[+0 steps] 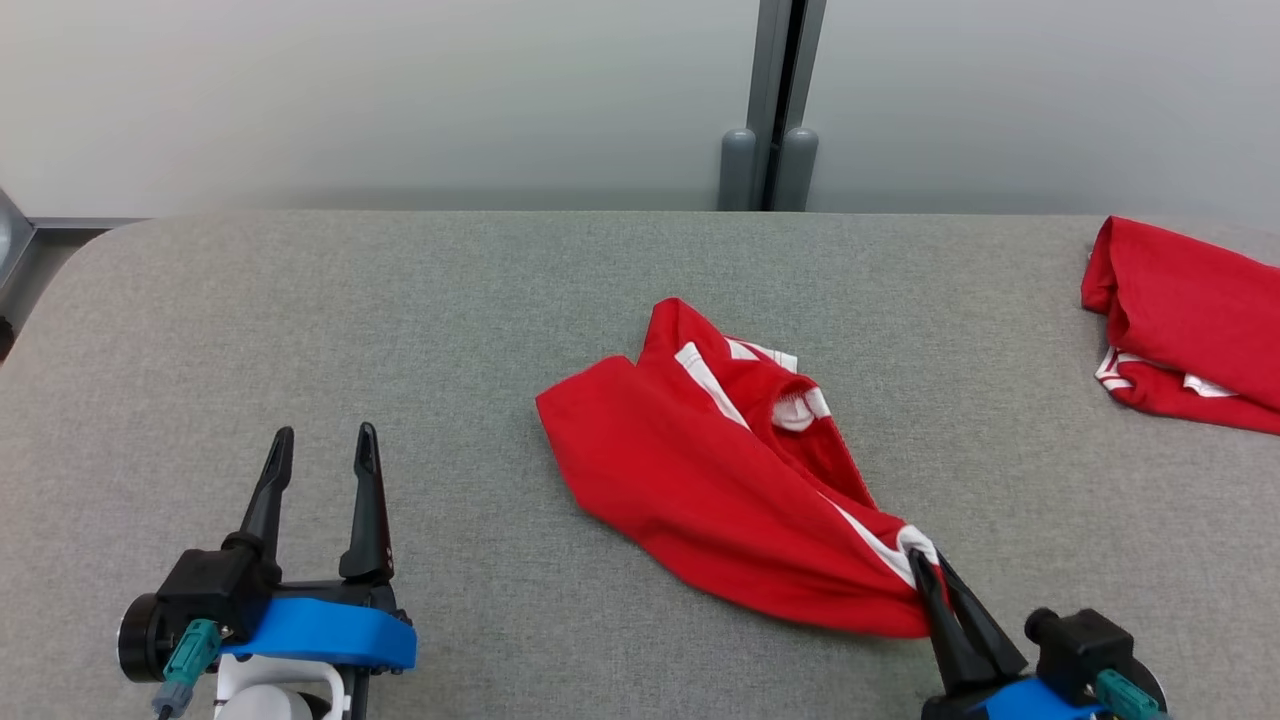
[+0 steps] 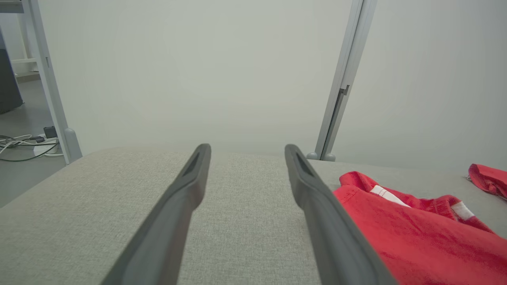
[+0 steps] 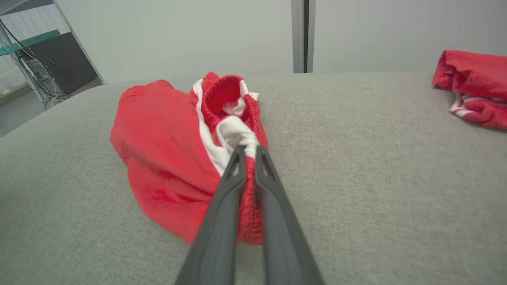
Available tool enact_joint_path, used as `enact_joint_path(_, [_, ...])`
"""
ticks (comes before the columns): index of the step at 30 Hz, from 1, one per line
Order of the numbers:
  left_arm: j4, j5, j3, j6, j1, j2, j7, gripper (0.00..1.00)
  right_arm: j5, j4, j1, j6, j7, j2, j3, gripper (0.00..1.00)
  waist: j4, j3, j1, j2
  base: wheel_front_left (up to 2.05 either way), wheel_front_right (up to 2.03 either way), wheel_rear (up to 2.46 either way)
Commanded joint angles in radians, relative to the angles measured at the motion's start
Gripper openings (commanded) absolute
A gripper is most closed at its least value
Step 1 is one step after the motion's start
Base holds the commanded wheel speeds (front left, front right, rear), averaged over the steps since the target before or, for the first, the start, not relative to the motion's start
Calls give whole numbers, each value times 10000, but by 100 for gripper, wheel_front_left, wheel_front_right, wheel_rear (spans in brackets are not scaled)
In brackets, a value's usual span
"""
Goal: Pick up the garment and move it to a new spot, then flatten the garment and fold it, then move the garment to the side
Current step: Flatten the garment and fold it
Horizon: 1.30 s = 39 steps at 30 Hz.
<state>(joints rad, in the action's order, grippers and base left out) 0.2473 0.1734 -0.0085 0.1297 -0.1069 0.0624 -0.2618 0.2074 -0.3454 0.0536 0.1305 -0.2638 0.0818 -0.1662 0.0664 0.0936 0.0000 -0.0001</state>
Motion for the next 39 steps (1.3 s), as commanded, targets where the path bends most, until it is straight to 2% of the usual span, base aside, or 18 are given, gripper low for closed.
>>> enact_joint_path(1, [-49,-35,35,12,49,43,-45,100,-74,185,-422,5,-6,-12,166,0,-74,-68,0,1,0,0,0])
enact_joint_path(5, [-71,-51,82,12,171,38,-44,100,-110,222,-1088,5,-6,-120,446,0,-213,-150,0,1,0,0,0])
enact_joint_path(6, [-78,-54,82,12,196,35,-44,100,-167,261,-1138,5,-6,-151,480,7,-244,-164,0,1,0,0,0])
enact_joint_path(7, [-82,-51,99,12,211,33,-45,100,-164,292,-1176,5,-6,-172,532,42,-279,-185,0,1,0,0,0])
enact_joint_path(8, [-77,-53,97,12,209,35,-45,100,-146,340,-1202,4,-6,-175,639,100,-302,-195,0,1,0,0,0])
enact_joint_path(17, [-95,-76,80,12,241,77,-44,100,-71,1503,-895,4,-6,-275,1750,100,-426,-235,0,1,0,0,0])
enact_joint_path(23, [-82,-76,66,12,263,97,-45,100,-74,2159,-793,5,-5,-309,2096,100,-427,-267,0,1,0,0,0])
enact_joint_path(39, [33,-154,37,12,389,176,-44,100,-600,2263,-1025,5,-5,-305,1485,100,-526,-446,0,1,0,0,0])
